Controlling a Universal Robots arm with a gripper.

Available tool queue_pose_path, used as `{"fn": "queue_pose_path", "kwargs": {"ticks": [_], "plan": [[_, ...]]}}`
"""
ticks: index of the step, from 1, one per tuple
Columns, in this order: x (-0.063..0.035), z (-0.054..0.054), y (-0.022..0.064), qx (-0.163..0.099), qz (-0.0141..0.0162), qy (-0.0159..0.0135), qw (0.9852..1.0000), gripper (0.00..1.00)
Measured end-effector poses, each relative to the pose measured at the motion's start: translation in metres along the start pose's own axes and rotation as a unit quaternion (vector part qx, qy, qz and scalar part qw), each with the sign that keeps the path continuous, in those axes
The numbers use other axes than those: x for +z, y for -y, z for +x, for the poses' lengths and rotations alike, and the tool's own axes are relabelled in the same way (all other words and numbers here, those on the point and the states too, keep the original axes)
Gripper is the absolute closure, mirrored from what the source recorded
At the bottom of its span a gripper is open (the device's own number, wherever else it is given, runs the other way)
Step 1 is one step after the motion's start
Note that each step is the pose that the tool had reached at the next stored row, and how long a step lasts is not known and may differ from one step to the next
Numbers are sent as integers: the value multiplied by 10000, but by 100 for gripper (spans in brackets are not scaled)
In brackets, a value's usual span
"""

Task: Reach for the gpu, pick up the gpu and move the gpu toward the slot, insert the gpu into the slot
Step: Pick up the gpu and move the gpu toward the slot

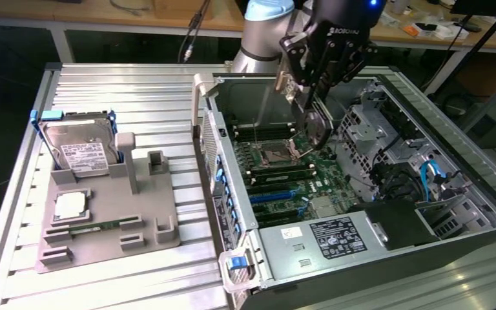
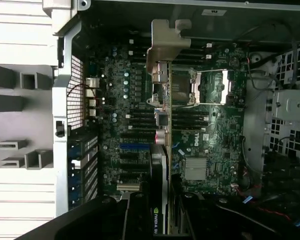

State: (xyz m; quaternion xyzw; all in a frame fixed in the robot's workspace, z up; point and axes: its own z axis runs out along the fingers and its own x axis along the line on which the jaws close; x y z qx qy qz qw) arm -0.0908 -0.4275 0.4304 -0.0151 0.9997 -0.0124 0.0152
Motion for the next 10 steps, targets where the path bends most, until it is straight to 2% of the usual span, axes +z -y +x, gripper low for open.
{"fn": "queue_pose_path", "kwargs": {"ticks": [10], "plan": [[12, -351, 11, -1, 0, 0, 10000, 73]]}}
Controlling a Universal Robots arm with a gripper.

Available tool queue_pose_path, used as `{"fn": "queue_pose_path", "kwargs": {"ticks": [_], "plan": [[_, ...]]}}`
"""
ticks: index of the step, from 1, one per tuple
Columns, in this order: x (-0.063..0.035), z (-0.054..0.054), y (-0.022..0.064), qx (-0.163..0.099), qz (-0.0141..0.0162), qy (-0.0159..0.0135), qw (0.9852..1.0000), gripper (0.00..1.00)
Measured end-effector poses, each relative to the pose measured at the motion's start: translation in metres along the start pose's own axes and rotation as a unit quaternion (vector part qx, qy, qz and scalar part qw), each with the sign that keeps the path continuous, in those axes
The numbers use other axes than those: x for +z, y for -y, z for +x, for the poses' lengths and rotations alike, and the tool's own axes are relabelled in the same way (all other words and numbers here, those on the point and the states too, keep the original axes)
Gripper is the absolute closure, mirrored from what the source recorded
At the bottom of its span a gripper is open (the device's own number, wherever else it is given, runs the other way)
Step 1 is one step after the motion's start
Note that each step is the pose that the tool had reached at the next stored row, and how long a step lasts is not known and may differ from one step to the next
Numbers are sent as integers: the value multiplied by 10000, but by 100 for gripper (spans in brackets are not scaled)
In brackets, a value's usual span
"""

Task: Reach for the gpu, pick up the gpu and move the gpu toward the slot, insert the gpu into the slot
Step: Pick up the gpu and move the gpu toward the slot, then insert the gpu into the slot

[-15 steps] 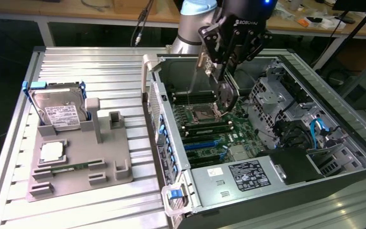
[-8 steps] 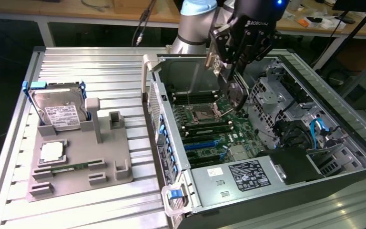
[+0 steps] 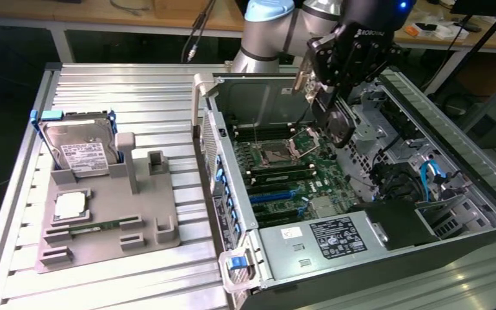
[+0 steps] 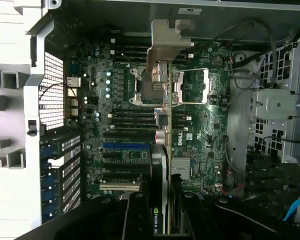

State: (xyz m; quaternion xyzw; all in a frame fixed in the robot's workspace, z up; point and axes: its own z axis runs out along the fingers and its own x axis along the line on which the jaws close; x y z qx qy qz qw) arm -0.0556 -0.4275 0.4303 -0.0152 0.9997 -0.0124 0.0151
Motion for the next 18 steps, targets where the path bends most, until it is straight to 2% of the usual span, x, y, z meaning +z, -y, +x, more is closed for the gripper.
{"fn": "queue_pose_path", "kwargs": {"ticks": [1, 5, 7, 12, 16, 18], "plan": [[5, -158, 5, 0, 0, -1, 10000, 73], [6, -170, 5, -23, -1, -2, 10000, 73], [7, -176, 5, -308, -9, 4, 9995, 73], [21, -183, 5, -811, -24, 18, 9967, 73], [29, -188, 5, -1082, -32, 24, 9941, 73], [35, -196, 5, -1317, -39, 30, 9913, 73]]}}
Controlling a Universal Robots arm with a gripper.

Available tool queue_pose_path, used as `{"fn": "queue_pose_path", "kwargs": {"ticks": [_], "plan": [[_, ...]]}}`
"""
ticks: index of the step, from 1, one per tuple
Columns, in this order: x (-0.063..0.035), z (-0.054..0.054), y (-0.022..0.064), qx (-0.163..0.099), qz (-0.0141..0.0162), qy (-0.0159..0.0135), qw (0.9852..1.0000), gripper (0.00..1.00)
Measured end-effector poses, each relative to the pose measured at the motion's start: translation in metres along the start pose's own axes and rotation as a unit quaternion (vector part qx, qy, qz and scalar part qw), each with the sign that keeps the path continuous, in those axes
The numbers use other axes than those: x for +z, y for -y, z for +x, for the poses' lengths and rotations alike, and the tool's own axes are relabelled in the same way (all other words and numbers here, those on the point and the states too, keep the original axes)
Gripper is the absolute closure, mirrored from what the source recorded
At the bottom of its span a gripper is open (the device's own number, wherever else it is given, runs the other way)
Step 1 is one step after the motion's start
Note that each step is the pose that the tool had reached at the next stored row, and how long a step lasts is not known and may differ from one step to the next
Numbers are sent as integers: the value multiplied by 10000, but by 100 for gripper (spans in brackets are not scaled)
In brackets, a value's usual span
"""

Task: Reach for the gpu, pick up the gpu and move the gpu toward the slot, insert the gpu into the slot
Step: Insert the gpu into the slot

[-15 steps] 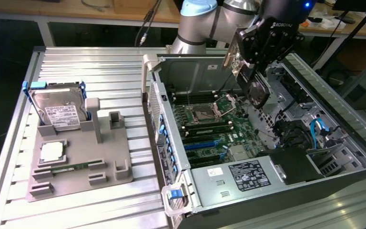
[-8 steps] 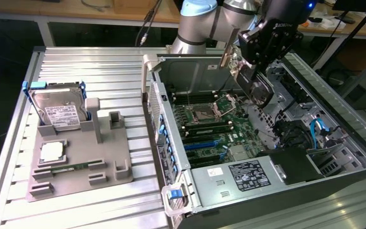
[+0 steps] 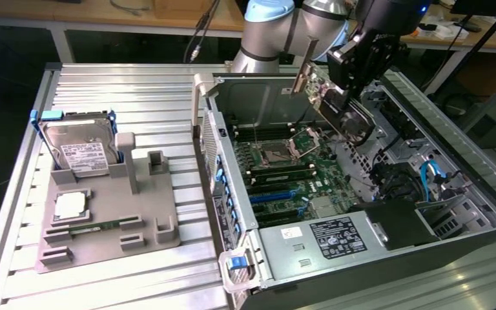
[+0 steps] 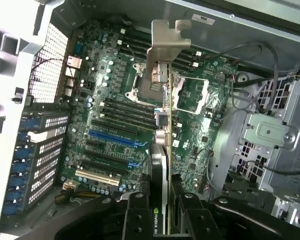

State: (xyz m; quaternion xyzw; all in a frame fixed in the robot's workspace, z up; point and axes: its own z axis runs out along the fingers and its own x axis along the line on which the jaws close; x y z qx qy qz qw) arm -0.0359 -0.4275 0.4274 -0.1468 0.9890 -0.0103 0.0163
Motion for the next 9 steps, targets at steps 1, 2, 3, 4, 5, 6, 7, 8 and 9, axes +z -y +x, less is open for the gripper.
{"fn": "queue_pose_path", "kwargs": {"ticks": [1, 2, 3, 4, 5, 6, 7, 8, 9], "plan": [[2, -1, 0, -82, -2, 2, 10000, 73], [4, -3, 1, -149, -4, 4, 9999, 73], [5, -3, 1, -213, -6, 6, 9998, 73], [6, -4, 1, -286, -8, 7, 9996, 73], [8, -4, 1, -384, -11, 10, 9993, 73], [9, -4, 1, -448, -13, 12, 9990, 73], [10, -4, 1, -503, -15, 13, 9987, 73], [10, -4, 1, -555, -17, 15, 9985, 73], [9, -4, 1, -614, -18, 16, 9981, 73]]}}
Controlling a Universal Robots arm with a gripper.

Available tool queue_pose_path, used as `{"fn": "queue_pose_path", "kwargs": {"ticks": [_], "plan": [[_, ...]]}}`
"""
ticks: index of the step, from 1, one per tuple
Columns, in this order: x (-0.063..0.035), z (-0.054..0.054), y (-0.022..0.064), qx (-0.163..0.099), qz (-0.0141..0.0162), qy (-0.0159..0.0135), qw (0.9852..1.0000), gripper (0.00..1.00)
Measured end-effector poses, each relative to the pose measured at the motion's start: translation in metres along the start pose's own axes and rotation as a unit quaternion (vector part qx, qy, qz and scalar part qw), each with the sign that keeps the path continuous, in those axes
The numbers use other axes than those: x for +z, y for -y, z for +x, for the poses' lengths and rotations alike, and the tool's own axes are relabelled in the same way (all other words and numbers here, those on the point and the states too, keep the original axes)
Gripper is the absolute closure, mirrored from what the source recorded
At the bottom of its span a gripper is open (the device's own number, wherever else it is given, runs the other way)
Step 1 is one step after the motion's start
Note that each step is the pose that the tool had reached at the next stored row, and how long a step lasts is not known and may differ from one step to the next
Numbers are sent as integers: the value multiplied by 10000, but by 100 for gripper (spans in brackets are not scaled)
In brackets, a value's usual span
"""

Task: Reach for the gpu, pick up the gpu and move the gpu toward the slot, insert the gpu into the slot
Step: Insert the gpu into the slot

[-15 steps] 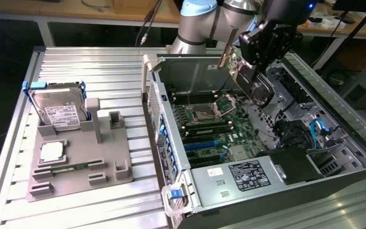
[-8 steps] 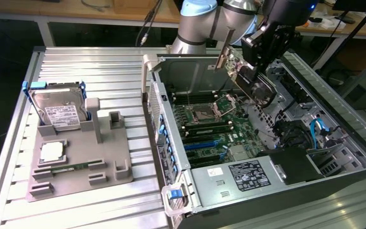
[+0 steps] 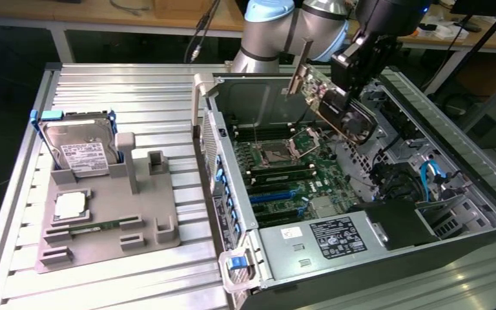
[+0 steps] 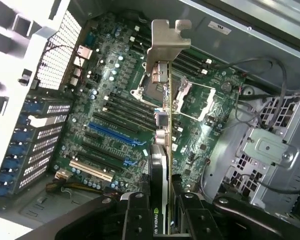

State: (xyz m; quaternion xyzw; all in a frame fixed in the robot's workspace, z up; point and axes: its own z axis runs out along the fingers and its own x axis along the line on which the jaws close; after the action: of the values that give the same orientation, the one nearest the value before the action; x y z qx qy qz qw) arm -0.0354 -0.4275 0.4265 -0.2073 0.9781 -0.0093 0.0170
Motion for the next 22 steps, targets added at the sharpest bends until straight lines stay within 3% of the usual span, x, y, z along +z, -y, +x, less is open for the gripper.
{"fn": "queue_pose_path", "kwargs": {"ticks": [5, 10, 16, 22], "plan": [[0, 0, 0, -445, -13, 11, 9990, 73], [0, 0, 0, -806, -24, 20, 9967, 73], [1, 0, 0, -1205, -35, 30, 9927, 73], [2, 0, 0, -1584, -46, 40, 9873, 73]]}}
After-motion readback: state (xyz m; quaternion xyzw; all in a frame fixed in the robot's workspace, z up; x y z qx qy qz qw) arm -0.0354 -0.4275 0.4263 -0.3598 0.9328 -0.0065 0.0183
